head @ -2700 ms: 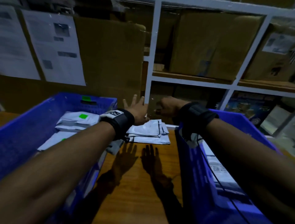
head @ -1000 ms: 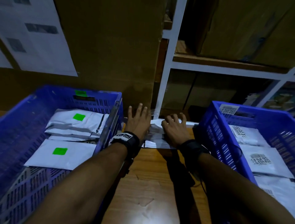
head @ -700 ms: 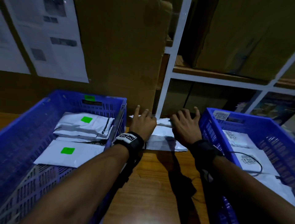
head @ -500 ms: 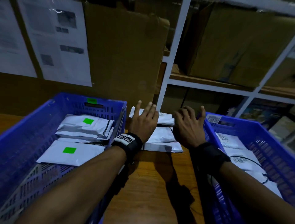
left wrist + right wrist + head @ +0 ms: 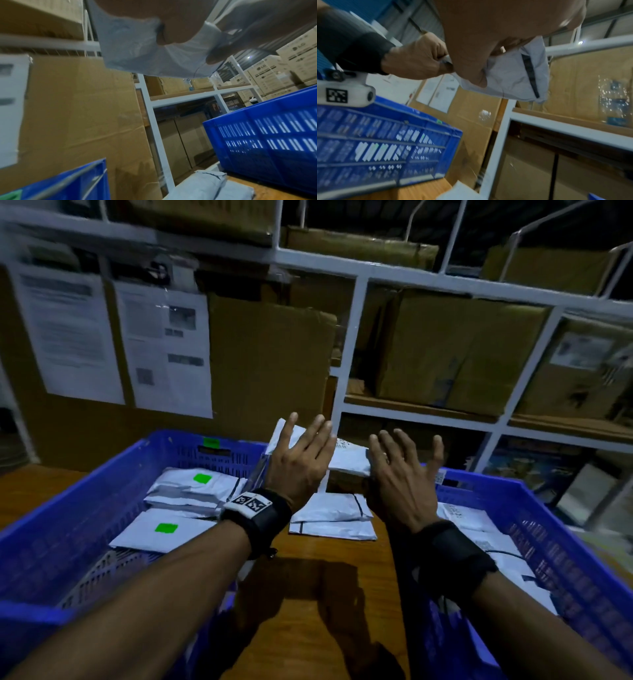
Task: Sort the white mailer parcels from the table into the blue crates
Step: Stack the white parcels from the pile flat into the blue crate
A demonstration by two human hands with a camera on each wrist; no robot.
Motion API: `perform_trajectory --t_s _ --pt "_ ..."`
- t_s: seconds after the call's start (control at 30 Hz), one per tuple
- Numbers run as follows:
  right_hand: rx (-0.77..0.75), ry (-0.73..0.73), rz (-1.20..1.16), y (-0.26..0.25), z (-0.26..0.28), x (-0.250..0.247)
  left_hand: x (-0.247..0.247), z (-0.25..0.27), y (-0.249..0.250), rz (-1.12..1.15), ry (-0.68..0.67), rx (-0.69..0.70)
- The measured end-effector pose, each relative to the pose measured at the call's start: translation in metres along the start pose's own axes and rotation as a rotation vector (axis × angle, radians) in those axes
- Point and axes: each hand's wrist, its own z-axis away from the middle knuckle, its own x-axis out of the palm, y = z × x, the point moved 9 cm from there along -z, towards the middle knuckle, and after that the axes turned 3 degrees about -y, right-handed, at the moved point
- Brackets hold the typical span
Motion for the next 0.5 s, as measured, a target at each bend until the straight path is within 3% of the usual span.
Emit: perform_trajectory --t_s 0.3,0.5 --pt "-0.158 0.072 -0.052 0.031 0.052 -0.03 -0.045 -0.006 0.062 0.043 0.009 0.066" --pt "0.005 0.005 -0.052 0.086 0.075 -0.03 -0.05 -0.028 0.113 0.124 -0.081 0.141"
